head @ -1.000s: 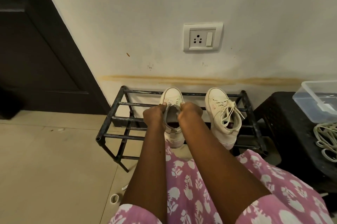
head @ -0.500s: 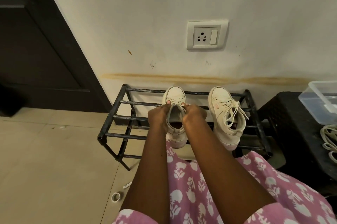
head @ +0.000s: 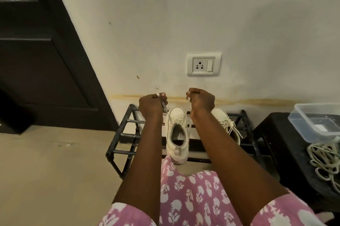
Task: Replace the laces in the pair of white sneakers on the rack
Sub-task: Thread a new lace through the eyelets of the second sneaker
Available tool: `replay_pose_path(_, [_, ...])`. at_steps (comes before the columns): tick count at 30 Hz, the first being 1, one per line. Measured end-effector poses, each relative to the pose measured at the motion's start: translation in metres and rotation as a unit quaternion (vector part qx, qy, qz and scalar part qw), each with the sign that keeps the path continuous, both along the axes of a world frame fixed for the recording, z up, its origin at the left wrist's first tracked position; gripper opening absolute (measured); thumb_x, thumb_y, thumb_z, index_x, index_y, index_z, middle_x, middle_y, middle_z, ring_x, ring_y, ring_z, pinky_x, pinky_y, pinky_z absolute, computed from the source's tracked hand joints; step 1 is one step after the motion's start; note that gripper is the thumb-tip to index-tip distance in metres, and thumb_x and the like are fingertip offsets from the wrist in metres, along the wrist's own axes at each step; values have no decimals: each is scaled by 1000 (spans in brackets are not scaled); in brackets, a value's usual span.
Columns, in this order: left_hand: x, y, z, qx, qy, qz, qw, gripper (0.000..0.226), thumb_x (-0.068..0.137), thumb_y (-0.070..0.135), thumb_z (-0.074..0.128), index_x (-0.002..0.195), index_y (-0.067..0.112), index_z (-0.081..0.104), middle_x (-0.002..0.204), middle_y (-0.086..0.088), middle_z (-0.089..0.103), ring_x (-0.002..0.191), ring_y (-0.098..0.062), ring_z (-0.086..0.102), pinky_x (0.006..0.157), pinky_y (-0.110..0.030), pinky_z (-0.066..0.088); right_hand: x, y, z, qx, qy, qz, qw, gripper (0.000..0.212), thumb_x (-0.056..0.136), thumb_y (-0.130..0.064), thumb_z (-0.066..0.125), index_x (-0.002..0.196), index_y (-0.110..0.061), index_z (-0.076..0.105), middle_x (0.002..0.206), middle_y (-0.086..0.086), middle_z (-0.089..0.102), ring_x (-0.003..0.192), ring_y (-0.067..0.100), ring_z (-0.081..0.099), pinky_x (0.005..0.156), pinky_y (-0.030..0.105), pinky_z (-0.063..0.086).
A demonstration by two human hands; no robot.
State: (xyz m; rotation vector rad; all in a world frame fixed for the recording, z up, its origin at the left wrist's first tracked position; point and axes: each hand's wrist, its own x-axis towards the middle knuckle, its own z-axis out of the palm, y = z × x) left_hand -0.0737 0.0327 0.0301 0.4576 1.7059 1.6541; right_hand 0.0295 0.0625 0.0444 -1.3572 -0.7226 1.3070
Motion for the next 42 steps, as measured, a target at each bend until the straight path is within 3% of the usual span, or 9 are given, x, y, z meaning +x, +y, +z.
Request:
replay_pose_path(4, [1,3,61,73,20,-4,997,27,84,-4,64,61,9,60,66,-7,63,52,-11,61,46,-16,50,0,2,47,75,-26,26,997,28,77,15,60,67,-11,66,70,5,65,64,16,61,54,12,50])
replay_pose_path(8, [5,1,125,119,32,-24,992,27,86,-9,58,63,5,56,67,-9,60,57,-17,60,43,-15,49,0,4,106,115,3,59,992,20,78,15,60,80,-4,67,84,15,66,75,24,63,77,28,55])
replay_pose_path(15, [15,3,224,189,102,-42,976,31,85,-13,55,61,7,56,66,-5,60,56,-15,61,52,-19,55,7,7,214,205,10,76,976,23,80,14,60,74,-8,66,85,15,68,76,24,65,81,31,55])
replay_pose_path(20, [25,1,275,221,145,-60,963,28,87,-2,61,62,11,61,65,-5,62,57,-15,62,70,-30,55,13,4,277,255,12,92,963,17,80,9,65,91,-4,65,101,20,69,80,26,67,80,33,55])
replay_pose_path(23, [30,-2,299,247,149,-69,955,10,86,0,61,79,4,67,66,-5,63,57,-15,63,67,-28,56,14,0,300,264,37,102,958,21,80,10,64,99,0,64,101,22,67,77,25,65,74,32,55])
replay_pose_path(27, [31,-7,324,266,157,-66,949,8,87,3,63,81,6,67,67,-4,64,55,-12,63,59,-22,55,16,-7,328,288,26,108,951,17,81,13,61,92,0,64,88,19,66,70,23,64,71,32,56])
replay_pose_path(31, [28,-8,336,266,173,-80,945,8,85,0,64,82,6,67,69,-8,64,57,-16,63,60,-24,57,16,-11,338,328,-38,90,939,23,79,18,57,76,-3,66,79,18,66,62,23,63,68,32,59])
replay_pose_path(37, [27,-11,324,268,127,-118,948,20,84,3,67,103,-3,68,88,-17,66,72,-23,64,72,-30,57,16,-12,325,361,-106,66,924,25,77,17,58,74,-5,68,74,11,65,70,27,67,76,40,58])
replay_pose_path(42, [26,-12,322,263,104,-141,949,24,78,1,71,102,-2,68,80,-14,65,69,-22,64,70,-28,57,17,-9,320,374,-142,67,914,27,80,12,61,64,-10,65,64,-2,62,66,13,64,77,30,57])
